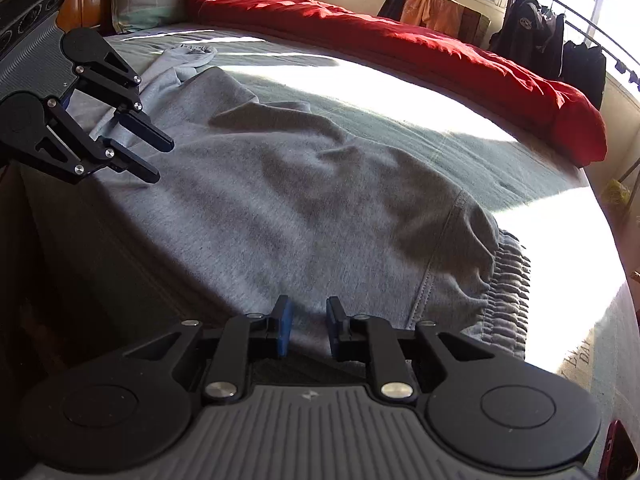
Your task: Fold clothes
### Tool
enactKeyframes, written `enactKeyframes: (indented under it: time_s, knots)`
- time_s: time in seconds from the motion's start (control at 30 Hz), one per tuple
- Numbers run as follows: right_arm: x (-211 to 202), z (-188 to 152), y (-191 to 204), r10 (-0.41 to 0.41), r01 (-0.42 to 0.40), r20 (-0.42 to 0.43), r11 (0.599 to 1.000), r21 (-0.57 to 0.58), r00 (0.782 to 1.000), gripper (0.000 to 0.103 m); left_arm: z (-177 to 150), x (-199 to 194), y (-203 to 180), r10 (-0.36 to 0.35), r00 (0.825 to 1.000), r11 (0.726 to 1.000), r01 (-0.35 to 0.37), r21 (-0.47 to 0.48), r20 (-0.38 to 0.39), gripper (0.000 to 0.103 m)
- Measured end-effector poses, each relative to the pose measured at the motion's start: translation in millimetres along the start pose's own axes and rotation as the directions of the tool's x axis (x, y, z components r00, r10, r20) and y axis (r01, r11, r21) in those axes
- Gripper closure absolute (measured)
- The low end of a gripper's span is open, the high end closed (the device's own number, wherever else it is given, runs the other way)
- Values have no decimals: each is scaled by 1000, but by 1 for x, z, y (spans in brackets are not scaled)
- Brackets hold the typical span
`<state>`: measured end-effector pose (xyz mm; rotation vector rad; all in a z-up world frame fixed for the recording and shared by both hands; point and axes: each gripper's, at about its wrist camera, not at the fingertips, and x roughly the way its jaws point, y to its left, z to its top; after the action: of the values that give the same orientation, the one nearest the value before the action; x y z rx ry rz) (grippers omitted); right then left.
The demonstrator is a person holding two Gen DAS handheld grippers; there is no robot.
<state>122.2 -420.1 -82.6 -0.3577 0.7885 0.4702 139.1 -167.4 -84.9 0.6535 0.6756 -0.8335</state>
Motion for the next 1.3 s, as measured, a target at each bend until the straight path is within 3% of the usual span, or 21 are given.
enactKeyframes:
  time_s: [0.13,0.2,0.27,0.37,0.43,0.5,0.6,0.7,0.77,0.83,0.9,1.03,1.1,1.17,1.3]
  knots:
    - [-13,-17,-12,26,-32,39,987,155,999,81,-6,-10,4,-5,1000,998,6,-70,21,77]
    - [-25,-25,-23,35,-56,80,961,269,996,81,0,-17,6,-6,999,997,10,-77,44,70]
    - [-38,-35,-38,32,-79,126,921,381,991,81,10,-21,4,0,997,998,4,-60,80,55]
    - [-47,-50,-60,10,-105,176,835,540,984,80,26,-19,-4,-3,992,1000,6,-22,129,54]
    - [-48,-60,-74,-9,-121,199,768,629,980,69,35,-13,-9,-36,988,999,39,-19,150,53]
    - [-44,-70,-89,-22,-147,225,692,707,974,68,42,-5,-13,-63,985,998,67,-20,161,52]
    - [-35,-85,-110,-38,-202,270,566,799,962,66,49,9,-18,-84,985,996,88,-20,153,52]
    - [-23,-99,-126,-60,-245,300,440,864,952,50,47,22,-15,-100,989,993,105,-48,106,52]
    - [-16,-104,-131,-59,-266,315,406,875,947,52,43,28,-11,-110,991,990,116,-75,80,52]
    - [-15,-104,-132,-72,-220,276,430,875,959,72,39,28,-5,-123,990,986,130,-106,76,52]
    - [-15,-101,-129,-97,-141,215,492,859,972,71,35,25,0,-130,989,981,138,-139,68,51]
    - [-28,-88,-123,-136,-86,191,551,830,972,68,39,10,5,-111,990,983,122,-138,83,51]
    - [-42,-74,-120,-176,-60,202,595,802,963,68,45,-1,11,-82,990,987,96,-125,117,50]
    - [-55,-59,-119,-213,-35,221,641,767,952,65,51,-7,19,-47,988,989,66,-130,145,43]
    - [-56,-23,-111,-190,-40,264,738,674,945,61,55,2,35,12,989,984,13,-176,144,42]
